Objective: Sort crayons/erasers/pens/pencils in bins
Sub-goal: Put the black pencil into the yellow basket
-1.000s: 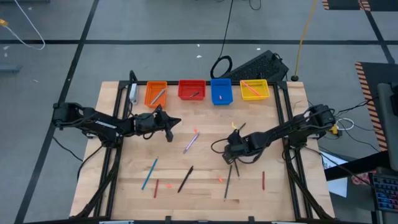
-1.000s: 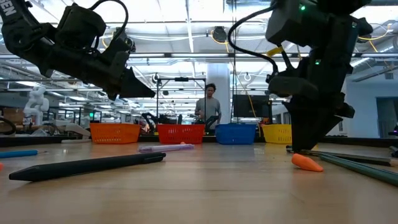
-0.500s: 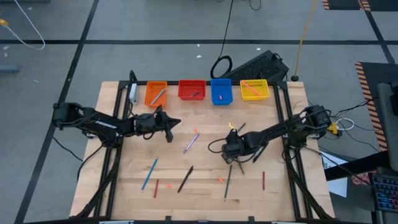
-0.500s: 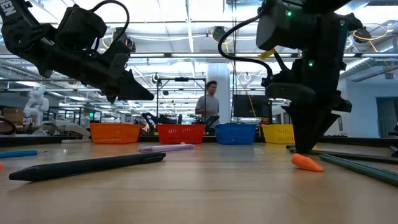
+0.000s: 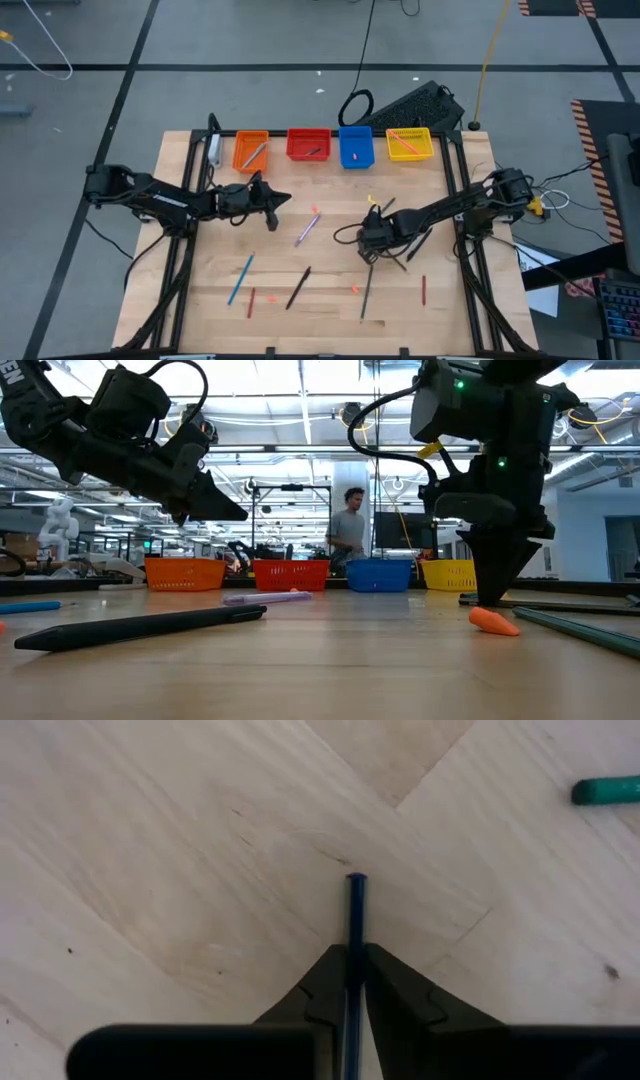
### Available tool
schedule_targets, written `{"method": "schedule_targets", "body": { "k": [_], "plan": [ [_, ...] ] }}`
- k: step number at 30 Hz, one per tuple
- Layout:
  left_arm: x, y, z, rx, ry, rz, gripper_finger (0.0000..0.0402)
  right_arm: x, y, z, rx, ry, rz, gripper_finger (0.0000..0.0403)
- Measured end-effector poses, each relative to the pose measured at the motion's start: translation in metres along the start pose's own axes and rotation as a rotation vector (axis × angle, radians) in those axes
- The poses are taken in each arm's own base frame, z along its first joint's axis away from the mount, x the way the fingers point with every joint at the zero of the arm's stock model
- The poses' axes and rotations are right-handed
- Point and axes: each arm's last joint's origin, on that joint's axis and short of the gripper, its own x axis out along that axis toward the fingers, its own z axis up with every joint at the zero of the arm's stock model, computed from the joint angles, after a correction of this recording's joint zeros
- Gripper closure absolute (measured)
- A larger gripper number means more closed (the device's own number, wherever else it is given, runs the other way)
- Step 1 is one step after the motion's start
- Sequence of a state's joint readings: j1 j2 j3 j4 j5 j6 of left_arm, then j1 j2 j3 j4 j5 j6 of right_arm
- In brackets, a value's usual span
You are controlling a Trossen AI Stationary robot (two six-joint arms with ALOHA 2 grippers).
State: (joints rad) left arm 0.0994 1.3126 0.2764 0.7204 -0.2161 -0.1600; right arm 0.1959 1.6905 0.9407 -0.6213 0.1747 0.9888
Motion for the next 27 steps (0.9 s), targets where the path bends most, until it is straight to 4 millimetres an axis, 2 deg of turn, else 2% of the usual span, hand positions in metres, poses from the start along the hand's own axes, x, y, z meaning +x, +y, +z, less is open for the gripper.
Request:
{"method": "schedule_targets", "body": {
  "k": [8, 15, 20, 27],
  "plan": [
    [0.0, 0.0, 0.0, -0.001, 0.0, 0.0, 0.0391, -0.024, -0.004, 0.007, -0.002, -0.076, 0.093, 0.0374],
    [0.0, 0.0, 0.0, -0.002, 0.0, 0.0, 0.0398, -0.052, -0.015, 0.026, -0.051, -0.21, 0.196, 0.0374],
    [0.0, 0.0, 0.0, -0.005, 0.0, 0.0, 0.0389, -0.073, -0.041, 0.047, -0.079, -0.366, 0.151, 0.0374],
    [0.0, 0.0, 0.0, -0.005, -0.001, 0.0, 0.0396, -0.094, -0.094, 0.085, -0.172, -0.56, -0.011, 0.0374]
  ]
}}
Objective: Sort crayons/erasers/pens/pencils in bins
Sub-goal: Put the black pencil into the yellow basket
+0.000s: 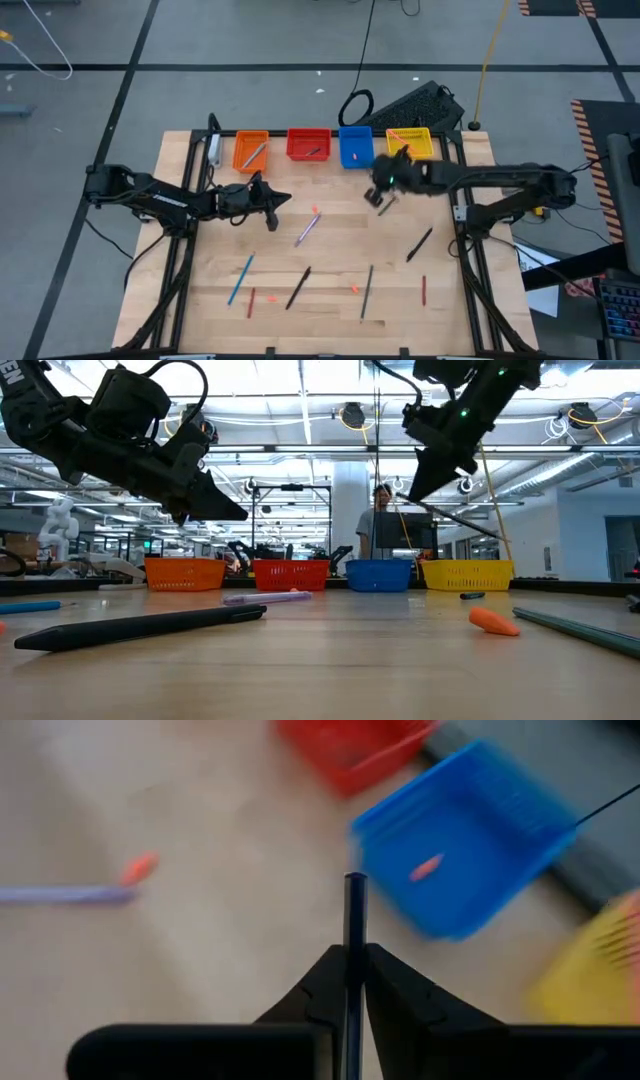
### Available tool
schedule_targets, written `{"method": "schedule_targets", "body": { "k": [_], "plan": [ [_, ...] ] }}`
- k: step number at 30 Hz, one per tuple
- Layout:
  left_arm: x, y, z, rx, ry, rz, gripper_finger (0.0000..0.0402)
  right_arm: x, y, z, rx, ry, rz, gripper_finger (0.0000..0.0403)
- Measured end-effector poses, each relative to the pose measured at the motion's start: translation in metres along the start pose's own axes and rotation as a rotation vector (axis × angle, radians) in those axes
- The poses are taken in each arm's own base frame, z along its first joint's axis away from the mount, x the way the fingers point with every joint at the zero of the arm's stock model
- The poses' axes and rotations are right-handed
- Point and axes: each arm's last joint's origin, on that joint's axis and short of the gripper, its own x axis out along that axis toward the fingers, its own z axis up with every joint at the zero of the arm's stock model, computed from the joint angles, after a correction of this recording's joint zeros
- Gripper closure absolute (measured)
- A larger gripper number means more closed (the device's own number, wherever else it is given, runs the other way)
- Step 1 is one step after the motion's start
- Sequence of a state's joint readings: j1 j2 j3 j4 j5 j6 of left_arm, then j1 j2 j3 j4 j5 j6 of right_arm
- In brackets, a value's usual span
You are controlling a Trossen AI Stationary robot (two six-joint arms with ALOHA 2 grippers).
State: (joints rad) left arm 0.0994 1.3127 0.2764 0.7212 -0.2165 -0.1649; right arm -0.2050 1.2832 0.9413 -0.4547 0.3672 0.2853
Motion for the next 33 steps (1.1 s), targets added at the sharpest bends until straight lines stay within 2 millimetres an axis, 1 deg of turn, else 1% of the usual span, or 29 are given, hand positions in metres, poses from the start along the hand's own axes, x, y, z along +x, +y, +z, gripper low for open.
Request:
{"method": "schedule_targets", "body": {
  "k": [4, 8, 12, 15, 17, 20, 23, 26, 29, 33],
  "plan": [
    [0.0, 0.0, 0.0, -0.002, -0.001, 0.0, 0.0389, 0.008, -0.038, 0.017, -0.066, -0.075, -0.127, 0.0374],
    [0.0, 0.0, 0.0, -0.001, -0.001, 0.0, 0.0397, 0.018, -0.076, 0.029, -0.158, -0.117, -0.243, 0.0374],
    [0.0, 0.0, 0.0, -0.002, -0.003, 0.0, 0.0393, 0.027, -0.109, 0.035, -0.232, -0.131, -0.341, 0.0374],
    [0.0, 0.0, 0.001, -0.003, -0.008, -0.001, 0.0393, 0.036, -0.131, 0.035, -0.254, -0.126, -0.302, 0.0374],
    [0.0, 0.0, 0.001, -0.003, -0.009, -0.001, 0.0397, 0.043, -0.141, 0.033, -0.267, -0.121, -0.267, 0.0374],
    [0.0, 0.0, 0.001, -0.003, -0.009, -0.001, 0.0395, 0.057, -0.155, 0.026, -0.313, -0.064, -0.251, 0.0374],
    [0.0, 0.0, 0.001, -0.003, -0.009, -0.001, 0.039, 0.071, -0.165, 0.019, -0.32, -0.026, -0.235, 0.0374],
    [0.0, 0.0, 0.001, -0.004, -0.008, -0.001, 0.0392, 0.083, -0.17, 0.012, -0.317, -0.017, -0.219, 0.0374],
    [0.0, 0.0, 0.001, -0.004, -0.006, -0.006, 0.0398, 0.089, -0.173, 0.0, -0.306, -0.03, -0.233, 0.0374],
    [0.0, 0.0, 0.001, -0.009, -0.005, -0.007, 0.039, 0.091, -0.173, -0.021, -0.294, -0.026, -0.245, 0.0374]
  ]
}}
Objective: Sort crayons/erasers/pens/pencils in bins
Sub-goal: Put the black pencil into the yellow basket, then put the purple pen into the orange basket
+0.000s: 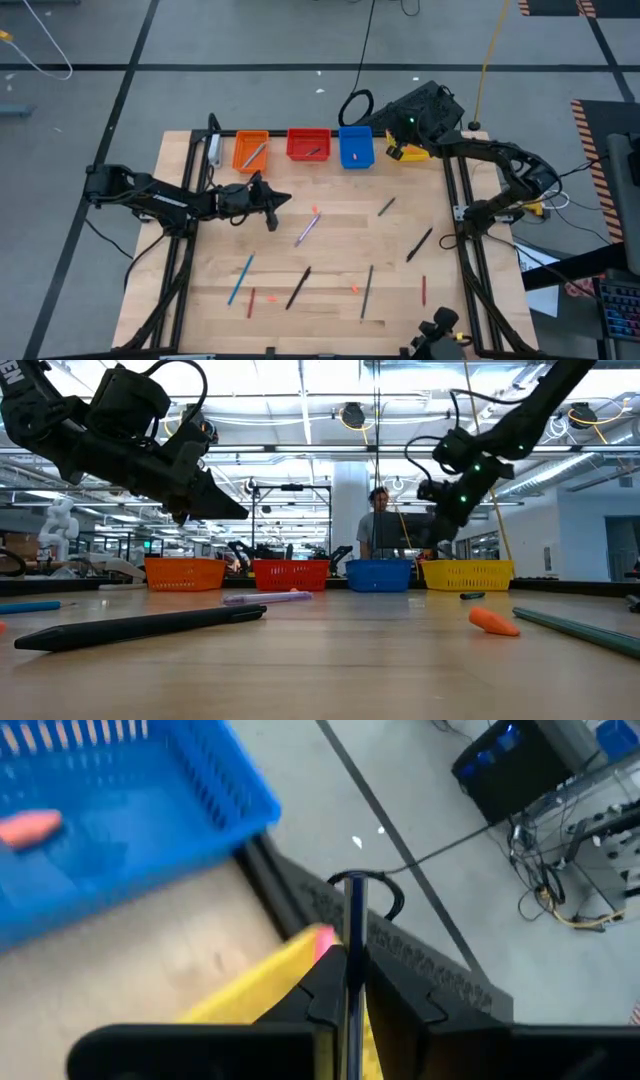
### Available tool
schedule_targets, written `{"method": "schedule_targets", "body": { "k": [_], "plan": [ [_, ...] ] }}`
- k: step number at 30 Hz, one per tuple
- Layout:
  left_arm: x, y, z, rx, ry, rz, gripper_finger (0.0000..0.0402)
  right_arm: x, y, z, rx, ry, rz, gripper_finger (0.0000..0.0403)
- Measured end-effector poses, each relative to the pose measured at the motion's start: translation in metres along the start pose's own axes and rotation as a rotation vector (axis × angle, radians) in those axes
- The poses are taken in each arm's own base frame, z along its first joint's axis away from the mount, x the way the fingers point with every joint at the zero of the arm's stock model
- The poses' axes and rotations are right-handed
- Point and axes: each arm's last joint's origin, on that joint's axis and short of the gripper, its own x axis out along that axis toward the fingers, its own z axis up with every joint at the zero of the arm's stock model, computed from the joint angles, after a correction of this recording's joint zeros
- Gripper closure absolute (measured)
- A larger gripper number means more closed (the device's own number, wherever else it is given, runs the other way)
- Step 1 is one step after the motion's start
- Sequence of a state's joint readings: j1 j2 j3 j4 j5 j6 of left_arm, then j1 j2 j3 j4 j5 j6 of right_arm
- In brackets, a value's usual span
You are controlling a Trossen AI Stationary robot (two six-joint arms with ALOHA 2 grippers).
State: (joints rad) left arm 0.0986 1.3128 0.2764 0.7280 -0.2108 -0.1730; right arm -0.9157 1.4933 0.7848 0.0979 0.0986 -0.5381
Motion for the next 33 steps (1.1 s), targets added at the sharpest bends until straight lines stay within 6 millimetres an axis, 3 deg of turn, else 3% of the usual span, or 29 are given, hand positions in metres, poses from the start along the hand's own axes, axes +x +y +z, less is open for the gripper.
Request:
{"method": "schedule_targets", "body": {
  "k": [4, 10, 18, 23, 27, 33],
  "plan": [
    [0.0, 0.0, 0.0, -0.006, 0.0, 0.0, 0.0389, 0.002, 0.005, -0.015, 0.005, 0.035, 0.009, 0.0374],
    [0.0, -0.001, 0.0, -0.011, 0.0, -0.006, 0.0396, 0.001, 0.003, -0.008, 0.053, -0.022, -0.019, 0.0364],
    [0.0, -0.001, 0.0, -0.027, 0.004, -0.011, 0.0375, 0.001, 0.002, -0.005, 0.116, -0.053, -0.036, 0.0298],
    [0.0, 0.0, -0.002, -0.042, 0.03, -0.021, 0.0388, -0.016, 0.006, 0.009, 0.135, -0.123, -0.033, 0.0269],
    [0.002, -0.001, -0.003, -0.034, 0.087, -0.01, 0.0397, -0.04, 0.015, 0.025, 0.202, -0.214, -0.002, 0.0282],
    [0.011, -0.004, 0.006, 0.02, 0.255, 0.022, 0.0395, -0.065, 0.055, 0.027, 0.219, -0.392, 0.099, 0.0362]
  ]
}}
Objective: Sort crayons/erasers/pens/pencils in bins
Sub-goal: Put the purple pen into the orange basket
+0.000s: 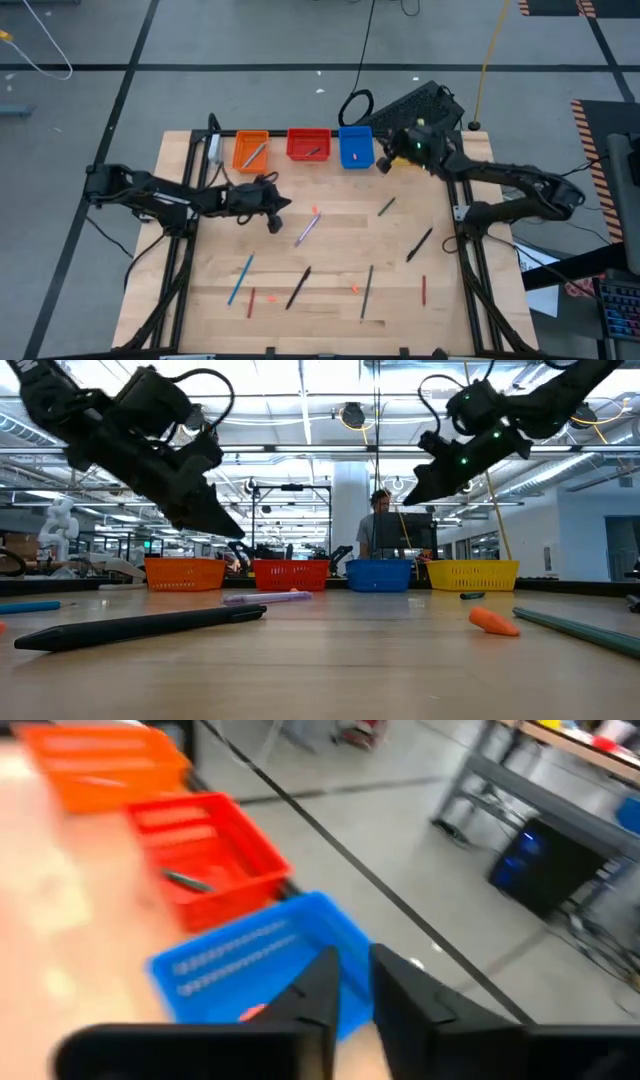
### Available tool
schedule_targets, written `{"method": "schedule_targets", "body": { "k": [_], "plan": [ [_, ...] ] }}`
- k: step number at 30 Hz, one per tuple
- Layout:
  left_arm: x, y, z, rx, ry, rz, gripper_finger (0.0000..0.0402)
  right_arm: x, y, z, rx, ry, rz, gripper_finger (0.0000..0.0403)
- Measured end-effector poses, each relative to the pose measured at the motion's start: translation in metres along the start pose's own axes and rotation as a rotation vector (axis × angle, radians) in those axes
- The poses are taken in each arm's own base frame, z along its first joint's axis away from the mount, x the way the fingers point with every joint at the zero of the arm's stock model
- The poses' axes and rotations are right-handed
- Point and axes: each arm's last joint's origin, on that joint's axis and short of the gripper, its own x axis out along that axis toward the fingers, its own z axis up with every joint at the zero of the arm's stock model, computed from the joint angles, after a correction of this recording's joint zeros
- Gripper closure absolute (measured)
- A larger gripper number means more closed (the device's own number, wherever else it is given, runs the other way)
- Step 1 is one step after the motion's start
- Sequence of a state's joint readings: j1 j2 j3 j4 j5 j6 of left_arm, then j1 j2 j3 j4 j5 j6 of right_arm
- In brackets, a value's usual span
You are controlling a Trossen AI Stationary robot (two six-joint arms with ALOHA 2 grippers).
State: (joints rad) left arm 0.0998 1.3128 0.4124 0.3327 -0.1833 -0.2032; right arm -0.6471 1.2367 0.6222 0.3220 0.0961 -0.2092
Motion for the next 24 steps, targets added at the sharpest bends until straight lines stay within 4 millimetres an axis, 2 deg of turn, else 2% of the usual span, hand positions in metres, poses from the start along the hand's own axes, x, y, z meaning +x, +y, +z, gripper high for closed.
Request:
{"method": "schedule_targets", "body": {
  "k": [3, 9, 14, 18, 24],
  "plan": [
    [0.0, -0.003, 0.011, 0.029, 0.092, 0.015, 0.0398, -0.008, 0.02, -0.009, 0.024, -0.063, 0.059, 0.0396],
    [-0.005, -0.011, 0.03, 0.068, 0.25, 0.032, 0.0392, -0.023, 0.052, -0.028, 0.071, -0.162, 0.175, 0.0394],
    [-0.011, -0.016, 0.043, 0.019, 0.312, 0.051, 0.0392, -0.033, 0.065, -0.04, 0.069, -0.218, 0.229, 0.0401],
    [-0.013, -0.023, 0.045, -0.018, 0.318, 0.038, 0.0359, -0.034, 0.066, -0.039, 0.057, -0.24, 0.233, 0.0402],
    [-0.013, -0.038, 0.044, -0.103, 0.299, 0.005, 0.0285, -0.035, 0.066, -0.037, 0.057, -0.266, 0.229, 0.0402]
  ]
}}
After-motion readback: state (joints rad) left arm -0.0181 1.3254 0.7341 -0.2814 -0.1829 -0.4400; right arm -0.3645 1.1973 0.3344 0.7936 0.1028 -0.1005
